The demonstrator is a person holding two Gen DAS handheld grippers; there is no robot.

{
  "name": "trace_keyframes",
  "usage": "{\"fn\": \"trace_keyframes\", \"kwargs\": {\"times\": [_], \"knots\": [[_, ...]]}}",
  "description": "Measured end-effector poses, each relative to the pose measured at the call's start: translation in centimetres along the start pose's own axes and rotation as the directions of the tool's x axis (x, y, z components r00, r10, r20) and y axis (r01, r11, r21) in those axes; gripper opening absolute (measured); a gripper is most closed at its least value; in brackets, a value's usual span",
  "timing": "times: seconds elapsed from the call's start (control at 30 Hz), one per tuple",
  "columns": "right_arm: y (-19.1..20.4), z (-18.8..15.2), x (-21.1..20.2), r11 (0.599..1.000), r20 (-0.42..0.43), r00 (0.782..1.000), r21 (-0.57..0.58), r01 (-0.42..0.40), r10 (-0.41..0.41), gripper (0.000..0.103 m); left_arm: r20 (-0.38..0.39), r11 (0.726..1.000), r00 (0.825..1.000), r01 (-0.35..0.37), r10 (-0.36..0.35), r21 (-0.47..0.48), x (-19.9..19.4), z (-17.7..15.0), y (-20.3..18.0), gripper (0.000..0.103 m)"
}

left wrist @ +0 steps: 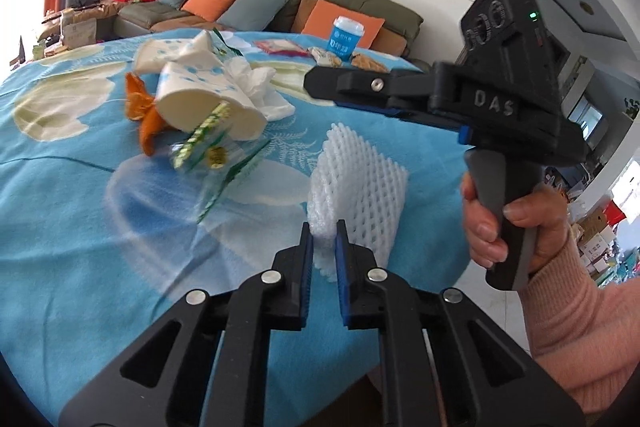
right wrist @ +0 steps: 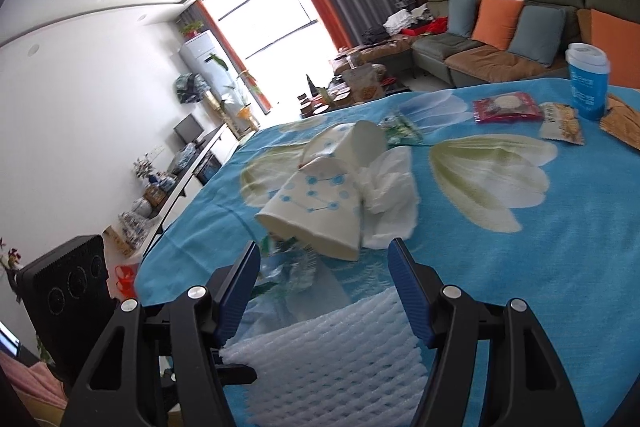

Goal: Collect trash
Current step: 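Grasp the second white foam net with the left tool while the right tool grasps the clear plastic wrapper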

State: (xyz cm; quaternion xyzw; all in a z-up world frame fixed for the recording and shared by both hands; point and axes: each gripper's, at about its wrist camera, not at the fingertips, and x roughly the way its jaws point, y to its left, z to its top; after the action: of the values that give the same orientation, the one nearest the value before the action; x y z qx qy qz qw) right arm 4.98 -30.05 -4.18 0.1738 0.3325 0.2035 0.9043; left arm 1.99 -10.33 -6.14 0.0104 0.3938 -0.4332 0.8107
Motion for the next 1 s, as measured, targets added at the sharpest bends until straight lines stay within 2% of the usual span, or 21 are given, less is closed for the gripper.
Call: {"fn": "trace_keyframes", "kwargs": {"times": [0.13,0.27,0.4,0.67,0.77,0.9,1.0], "knots": [[1.6,-0.1,1.3,0.998,-0.033,0.999,-0.043,-0.037,0.036,0.063,0.033,1.000,0.999,-0.017,0.017,-0.008,-2.7,-1.1,0.9,0.011],[2.9,-0.4,2.7,0.994,-0.079,0.995,-0.077,-0.075,0.069,0.056,0.063,0.999,0.997,-0.049,0.050,-0.020,-5.1,-2.1,1.7,0.011],[3.6,-0.3,3.9,0.993,-0.111,0.991,-0.084,-0.088,0.078,0.045,0.084,0.996,0.993,-0.084,0.086,-0.027,-7.3,-3.4,2.5,0.011],[4.4,-0.4,5.2,0.991,-0.150,0.987,-0.105,-0.082,0.065,0.039,0.114,0.993,0.987,-0.114,0.117,-0.033,-10.8,-5.9,3.2,0.011],[4.9,-0.5,5.6,0.990,-0.160,0.986,-0.119,-0.070,0.051,0.029,0.130,0.991,0.983,-0.126,0.132,-0.047,-12.1,-6.7,3.6,0.011],[4.9,-0.5,5.8,0.991,-0.166,0.984,-0.112,-0.078,0.059,0.008,0.154,0.984,0.974,-0.158,0.169,-0.080,-13.8,-7.4,4.4,0.011],[5.7,-0.5,5.9,0.989,-0.162,0.985,-0.130,-0.075,0.053,0.007,0.174,0.975,0.963,-0.186,0.205,-0.118,-14.9,-7.5,5.1,0.011]]}}
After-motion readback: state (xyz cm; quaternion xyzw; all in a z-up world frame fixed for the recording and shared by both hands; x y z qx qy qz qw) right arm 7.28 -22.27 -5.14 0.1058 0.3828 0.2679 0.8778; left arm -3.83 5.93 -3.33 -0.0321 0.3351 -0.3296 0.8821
